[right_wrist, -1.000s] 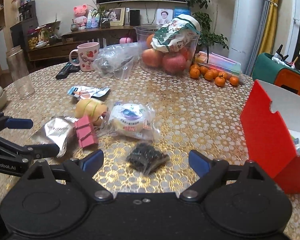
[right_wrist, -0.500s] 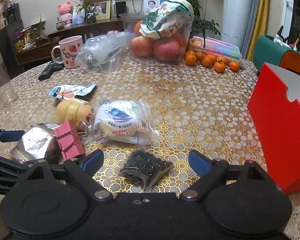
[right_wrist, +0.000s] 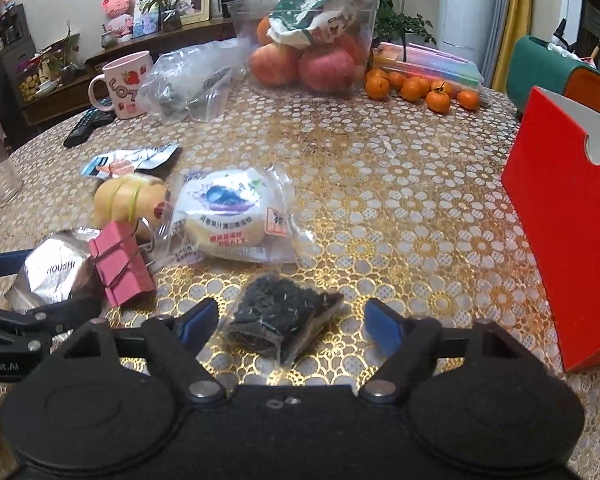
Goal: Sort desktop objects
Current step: 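Grasp the silver snack packet with the left gripper while the right grasps the black bag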
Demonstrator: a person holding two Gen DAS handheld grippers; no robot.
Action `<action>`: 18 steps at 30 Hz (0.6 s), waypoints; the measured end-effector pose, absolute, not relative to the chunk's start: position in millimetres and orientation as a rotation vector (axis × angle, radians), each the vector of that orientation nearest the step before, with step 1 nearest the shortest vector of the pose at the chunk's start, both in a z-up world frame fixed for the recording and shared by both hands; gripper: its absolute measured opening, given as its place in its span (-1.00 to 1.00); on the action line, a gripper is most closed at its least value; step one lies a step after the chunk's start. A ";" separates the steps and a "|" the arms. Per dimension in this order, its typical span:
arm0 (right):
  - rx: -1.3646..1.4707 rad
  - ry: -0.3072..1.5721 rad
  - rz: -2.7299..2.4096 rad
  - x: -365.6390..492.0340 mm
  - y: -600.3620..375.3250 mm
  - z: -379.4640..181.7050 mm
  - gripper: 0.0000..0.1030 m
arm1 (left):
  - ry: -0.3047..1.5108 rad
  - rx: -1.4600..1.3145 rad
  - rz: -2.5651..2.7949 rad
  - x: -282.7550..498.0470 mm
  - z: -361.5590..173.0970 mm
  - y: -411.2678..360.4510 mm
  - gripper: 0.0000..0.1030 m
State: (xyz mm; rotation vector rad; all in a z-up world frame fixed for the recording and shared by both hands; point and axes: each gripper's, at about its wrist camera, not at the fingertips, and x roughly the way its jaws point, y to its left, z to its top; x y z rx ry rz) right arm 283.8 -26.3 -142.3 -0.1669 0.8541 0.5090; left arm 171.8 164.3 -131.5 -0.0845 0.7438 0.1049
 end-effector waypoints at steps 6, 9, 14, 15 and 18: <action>-0.174 0.857 0.509 281.1 -26.6 -144.0 0.22 | 0.717 -0.069 0.098 167.8 -127.9 162.3 0.48; -0.170 0.856 0.513 280.6 -27.7 -143.1 0.10 | 0.716 -0.083 0.093 166.5 -126.8 164.6 0.40; -0.168 0.855 0.518 278.7 -29.9 -141.4 -0.09 | 0.716 -0.103 0.096 163.1 -125.2 167.8 0.31; -0.168 0.856 0.519 278.3 -30.7 -141.0 -0.13 | 0.715 -0.103 0.099 162.4 -125.0 168.0 0.30; -0.172 0.856 0.519 277.0 -32.1 -139.4 -0.14 | 0.714 -0.101 0.106 161.4 -124.3 167.6 0.25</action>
